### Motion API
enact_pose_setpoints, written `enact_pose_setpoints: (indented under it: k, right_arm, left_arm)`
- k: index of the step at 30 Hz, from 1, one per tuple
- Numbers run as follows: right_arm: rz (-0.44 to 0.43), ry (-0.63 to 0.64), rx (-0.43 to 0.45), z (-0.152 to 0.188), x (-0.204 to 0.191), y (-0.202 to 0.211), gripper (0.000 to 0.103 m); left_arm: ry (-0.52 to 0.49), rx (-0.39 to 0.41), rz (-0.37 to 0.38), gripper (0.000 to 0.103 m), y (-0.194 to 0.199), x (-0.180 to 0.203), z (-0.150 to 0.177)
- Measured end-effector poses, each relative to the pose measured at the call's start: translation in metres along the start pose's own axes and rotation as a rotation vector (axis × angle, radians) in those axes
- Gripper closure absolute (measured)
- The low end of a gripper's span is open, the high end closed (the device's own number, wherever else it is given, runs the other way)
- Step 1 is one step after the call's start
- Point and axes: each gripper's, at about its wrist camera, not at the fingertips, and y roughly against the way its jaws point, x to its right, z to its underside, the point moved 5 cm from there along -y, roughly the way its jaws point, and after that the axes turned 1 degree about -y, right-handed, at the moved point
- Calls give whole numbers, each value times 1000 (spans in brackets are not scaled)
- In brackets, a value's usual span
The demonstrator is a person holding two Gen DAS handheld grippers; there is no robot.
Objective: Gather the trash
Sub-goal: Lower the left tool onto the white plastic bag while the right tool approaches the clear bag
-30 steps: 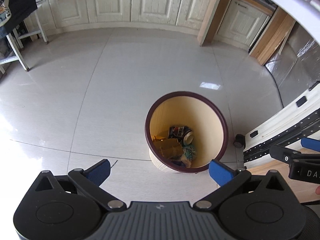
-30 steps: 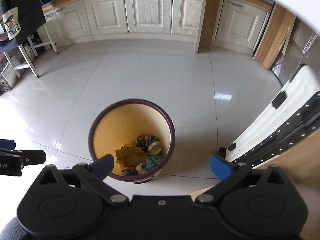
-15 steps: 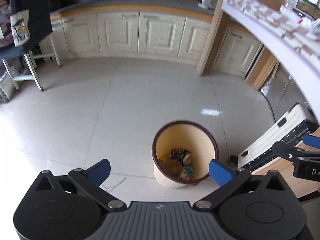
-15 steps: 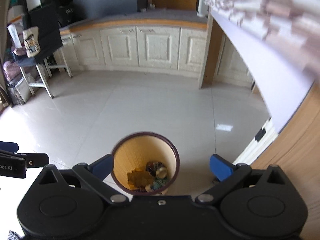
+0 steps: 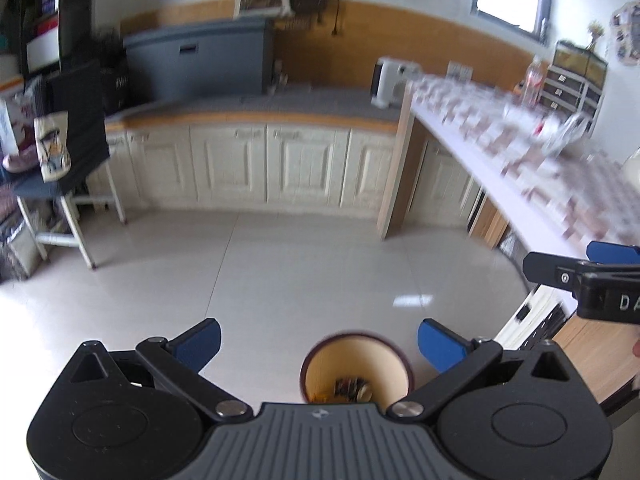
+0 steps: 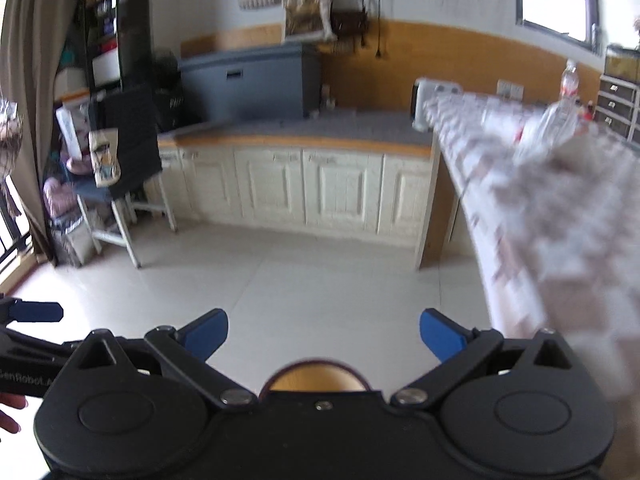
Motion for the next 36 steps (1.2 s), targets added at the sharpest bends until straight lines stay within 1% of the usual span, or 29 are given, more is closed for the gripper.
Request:
enact_pose_setpoints:
  k: [5,8,13,16,20,24,26,28,30,31,32,34,36]
  right_arm:
    - [24,-5,75,-32,17,26,0]
    - [44,12,126,-52,34,41,0]
    - [70,35,182,-85,74,64,0]
    - [100,69,206,-102,104,73,0]
    - [147,137,227,-119,142,76,0]
    - [228,203,247,-128,185,72,1]
    - [237,239,245,-130,204,64,11]
    - [238,267,249,-132,220,56,14]
    - [252,304,253,-134,233,48,18]
    - [267,333,254,-135,239,41,22]
    - [278,356,258,-135,243,37,24]
    - [297,403,270,-137,251,26,24]
    - [307,423,275,-139,260,14,24]
  left_arm:
    - [-27,101,26,0,22,16,-35]
    - [-45,153,44,0,27,31,-55]
    - [-72,224,81,0,30,65,-86]
    - [-75,255,107,0,28,88,-104]
    - [-58,278,172,0,21,116,-129]
    - [-71,297,185,0,13,148,-151]
    - [-80,295,196,0,6,166,-161]
    - [-81,290,214,0,0,185,-170]
    - [-75,290,252,0,-7,205,-181]
    - [-69,287,274,0,-11,215,-186]
    - [-63,284,295,0,-15,223,-191]
    - [-42,273,355,0,-26,243,-201]
    - [-13,250,423,0,-39,260,-210]
